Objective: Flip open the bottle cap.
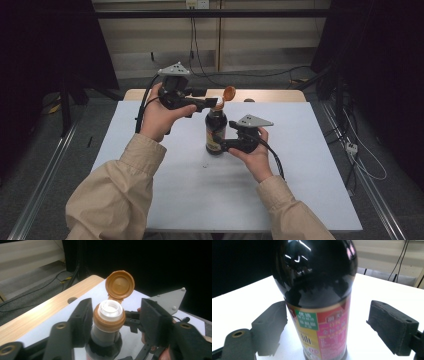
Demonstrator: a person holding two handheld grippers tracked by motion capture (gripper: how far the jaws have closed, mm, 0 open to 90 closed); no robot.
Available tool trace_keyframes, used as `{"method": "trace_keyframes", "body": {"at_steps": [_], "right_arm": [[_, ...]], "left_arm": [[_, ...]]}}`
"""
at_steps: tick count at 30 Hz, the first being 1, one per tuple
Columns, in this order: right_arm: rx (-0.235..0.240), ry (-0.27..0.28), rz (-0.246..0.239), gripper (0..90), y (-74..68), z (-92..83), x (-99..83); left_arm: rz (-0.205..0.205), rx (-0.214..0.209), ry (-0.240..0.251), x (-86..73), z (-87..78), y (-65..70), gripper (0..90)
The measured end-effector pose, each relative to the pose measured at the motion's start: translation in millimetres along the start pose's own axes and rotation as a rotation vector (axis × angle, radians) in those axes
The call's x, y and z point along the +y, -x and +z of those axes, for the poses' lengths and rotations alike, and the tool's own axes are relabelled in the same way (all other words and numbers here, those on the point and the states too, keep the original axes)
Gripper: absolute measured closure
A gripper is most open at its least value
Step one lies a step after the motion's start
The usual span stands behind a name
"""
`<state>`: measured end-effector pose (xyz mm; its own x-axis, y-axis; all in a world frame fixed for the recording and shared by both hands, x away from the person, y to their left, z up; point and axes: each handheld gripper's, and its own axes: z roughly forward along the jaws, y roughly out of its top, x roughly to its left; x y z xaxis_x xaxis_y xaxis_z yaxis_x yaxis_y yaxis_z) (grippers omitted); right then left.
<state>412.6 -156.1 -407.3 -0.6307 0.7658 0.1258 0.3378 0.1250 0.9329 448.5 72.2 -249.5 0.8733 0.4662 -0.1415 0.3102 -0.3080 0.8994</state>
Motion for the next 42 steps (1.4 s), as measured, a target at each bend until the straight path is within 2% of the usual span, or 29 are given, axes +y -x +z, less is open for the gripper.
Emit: {"method": "trace_keyframes", "body": {"at_steps": [5,13,24,29,38,42], "right_arm": [[-0.001,-0.007,0.002,15.1,1.3,-3.4,-1.0],[0.003,-0.016,0.004,14.6,2.4,-7.3,-2.4],[0.027,-0.013,-0.007,14.6,-1.2,-17.6,-4.0],[0.036,-0.02,-0.011,14.5,-2.1,-23.2,-5.2],[0.058,-0.035,-0.02,13.8,-2.8,-35.5,-11.2],[0.068,-0.042,-0.021,13.8,-3.0,-40.0,-14.6]], "left_arm": [[-0.004,0.007,-0.005,-4.8,-0.5,-1.3,34.6],[0.005,-0.008,-0.021,-15.4,-2.9,-2.3,26.0],[-0.004,0.002,-0.021,-39.6,-17.2,-3.8,22.6],[-0.006,-0.015,-0.017,-54.4,-19.4,-5.2,21.5],[-0.022,-0.02,-0.012,-81.1,-28.4,-5.8,20.3],[-0.013,-0.019,-0.024,-92.7,-29.9,-4.3,19.5]]}}
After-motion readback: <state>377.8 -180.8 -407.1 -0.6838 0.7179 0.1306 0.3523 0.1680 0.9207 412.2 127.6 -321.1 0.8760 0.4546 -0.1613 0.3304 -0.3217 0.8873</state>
